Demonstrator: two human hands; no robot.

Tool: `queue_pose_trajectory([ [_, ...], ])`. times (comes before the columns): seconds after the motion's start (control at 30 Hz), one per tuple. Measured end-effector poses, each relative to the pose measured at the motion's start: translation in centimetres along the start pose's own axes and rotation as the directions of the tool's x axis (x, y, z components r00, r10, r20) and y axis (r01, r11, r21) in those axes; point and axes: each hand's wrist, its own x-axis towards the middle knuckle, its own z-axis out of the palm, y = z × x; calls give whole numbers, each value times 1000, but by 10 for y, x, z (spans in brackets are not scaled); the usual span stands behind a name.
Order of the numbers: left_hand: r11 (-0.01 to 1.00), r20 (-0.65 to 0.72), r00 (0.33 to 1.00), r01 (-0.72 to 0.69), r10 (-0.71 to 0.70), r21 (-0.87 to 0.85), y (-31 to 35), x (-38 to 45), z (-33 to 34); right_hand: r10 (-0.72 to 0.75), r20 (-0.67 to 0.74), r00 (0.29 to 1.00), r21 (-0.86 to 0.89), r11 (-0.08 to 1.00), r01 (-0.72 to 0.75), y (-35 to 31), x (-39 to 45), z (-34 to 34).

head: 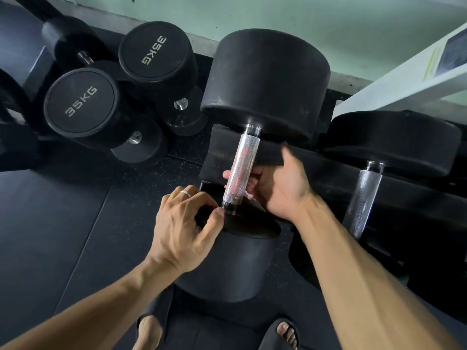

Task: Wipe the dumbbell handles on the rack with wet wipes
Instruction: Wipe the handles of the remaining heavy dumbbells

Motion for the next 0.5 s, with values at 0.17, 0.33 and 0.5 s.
queue_pose_trajectory([
  [0.17, 1000, -12, 1000, -7, 7, -5, 0, -1, 0, 48, 11, 999, -21, 999, -47, 12, -5, -4],
  [0.33, 1000, -8, 1000, 0, 0, 1, 0, 0, 0, -34, -55, 998, -320, 947, 15, 15, -11, -17],
  [0.5, 1000, -10, 1000, -2, 2, 2, 0, -1, 0, -74, -122, 990, -262, 964, 40, 10, -8, -4],
])
